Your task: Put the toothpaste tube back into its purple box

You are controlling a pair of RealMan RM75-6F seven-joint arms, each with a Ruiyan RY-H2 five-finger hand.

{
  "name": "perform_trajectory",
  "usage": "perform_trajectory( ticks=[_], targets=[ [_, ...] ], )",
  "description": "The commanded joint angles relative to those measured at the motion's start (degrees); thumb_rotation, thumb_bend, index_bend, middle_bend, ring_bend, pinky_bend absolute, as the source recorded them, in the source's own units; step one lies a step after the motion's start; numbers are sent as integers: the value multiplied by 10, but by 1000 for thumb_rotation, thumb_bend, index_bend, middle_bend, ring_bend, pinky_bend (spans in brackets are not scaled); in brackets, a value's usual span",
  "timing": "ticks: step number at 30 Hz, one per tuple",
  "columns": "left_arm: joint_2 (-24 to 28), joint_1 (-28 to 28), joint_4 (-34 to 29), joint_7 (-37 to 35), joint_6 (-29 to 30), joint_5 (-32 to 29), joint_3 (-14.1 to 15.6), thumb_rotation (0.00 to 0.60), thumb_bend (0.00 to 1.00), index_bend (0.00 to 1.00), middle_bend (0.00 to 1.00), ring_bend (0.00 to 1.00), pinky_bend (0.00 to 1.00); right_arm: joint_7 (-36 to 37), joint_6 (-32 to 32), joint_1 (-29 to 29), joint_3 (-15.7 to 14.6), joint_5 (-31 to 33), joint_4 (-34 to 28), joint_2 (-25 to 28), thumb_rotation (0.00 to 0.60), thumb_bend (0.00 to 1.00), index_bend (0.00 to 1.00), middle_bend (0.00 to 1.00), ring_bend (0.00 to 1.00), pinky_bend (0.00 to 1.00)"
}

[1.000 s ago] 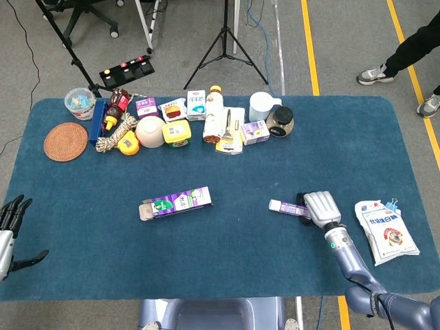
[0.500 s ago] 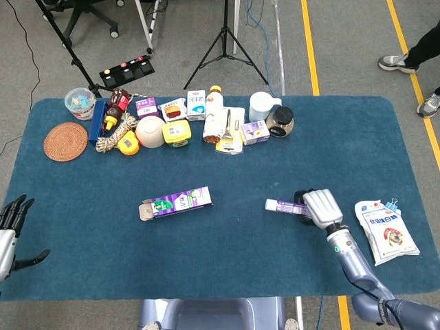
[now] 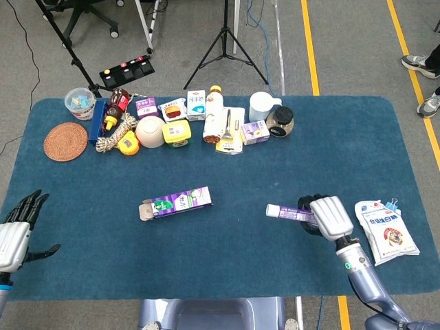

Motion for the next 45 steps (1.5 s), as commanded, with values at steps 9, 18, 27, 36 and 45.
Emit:
perform_trajectory(
  ticks=[9,18,27,36,45],
  targets=[
    [-17,-26,12,11,-18,5,-11,600,35,0,0,0,146,9,65,-48,-8,-33,-31,-3,600,531,538,562,519,570],
    [-32,-73,2,13,-64,20,-23,600,34,0,0,0,146,24,72,-60,-3,-36,-23,-6,600,536,546,572,521,571],
    [-77,-172,4,61,-176,28,-45,600,34,0,0,0,146,45,62,-63,6,-33,-15,-2,600,566,549,573,521,571],
    [-165,-262,47,158,-263,-49,-86,600,34,0,0,0,146,46,62,-67,7,-46,-15,-4,600,579,555,577,528,573],
    [-229,-336,82,208,-327,-116,-106,600,31,0,0,0,146,47,58,-68,11,-47,-12,-4,600,581,555,577,528,572]
  ],
)
